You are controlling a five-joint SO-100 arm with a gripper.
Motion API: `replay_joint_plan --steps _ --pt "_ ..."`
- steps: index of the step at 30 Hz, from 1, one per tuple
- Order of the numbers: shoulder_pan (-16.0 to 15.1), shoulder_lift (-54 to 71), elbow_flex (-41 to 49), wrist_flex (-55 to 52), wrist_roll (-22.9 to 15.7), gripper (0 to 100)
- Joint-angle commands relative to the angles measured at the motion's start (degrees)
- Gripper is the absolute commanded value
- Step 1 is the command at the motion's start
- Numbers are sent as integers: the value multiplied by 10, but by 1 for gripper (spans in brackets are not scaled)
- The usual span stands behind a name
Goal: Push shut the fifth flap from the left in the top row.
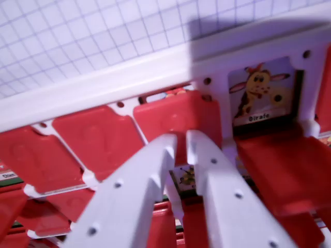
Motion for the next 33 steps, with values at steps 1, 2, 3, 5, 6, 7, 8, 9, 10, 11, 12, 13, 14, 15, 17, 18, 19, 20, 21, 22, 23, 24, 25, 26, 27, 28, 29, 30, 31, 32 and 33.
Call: replay_joint_plan --steps 1,2,3,5,6,7,8,9,10,11,12,13,14,15,17,18,19,20,21,22,23,24,25,26,27,28,29,30,31,32,33 --pt "-7 27 -64 -22 0 2" --pt "-7 27 -64 -24 2 2" --pt "-8 27 -64 -25 2 2" --pt "-8 27 -63 -33 4 2" --pt "-8 28 -62 -41 5 2" --pt "-8 28 -61 -47 5 2" --pt "-8 28 -60 -54 4 2" --pt "-7 28 -59 -62 2 2" --pt "-7 29 -59 -66 0 2" --pt "-6 30 -58 -68 -2 2" --pt "-6 31 -56 -68 -3 2" --pt "-6 33 -54 -68 -4 2" --pt "-6 34 -51 -68 -4 2" --pt "-6 37 -49 -68 -3 2" --pt "-7 44 -47 -65 2 2" --pt "-8 50 -45 -62 3 2" --pt "-9 58 -43 -57 3 2" --pt "-11 67 -40 -52 3 2" --pt "-11 78 -33 -47 4 2" --pt "-13 91 -25 -41 4 2" --pt "-15 105 -19 -33 3 2" --pt "-17 122 -10 -25 4 2" --pt "-18 141 2 -13 4 2" --pt "-21 161 13 -4 5 2" --pt "-22 183 28 7 6 2" --pt "-24 204 43 15 5 2" --pt "-25 226 60 18 5 2" --pt "-27 248 75 22 5 2" --pt "-29 269 91 27 3 2" --pt "-30 290 105 34 1 2" --pt "-32 310 120 39 -1 2"
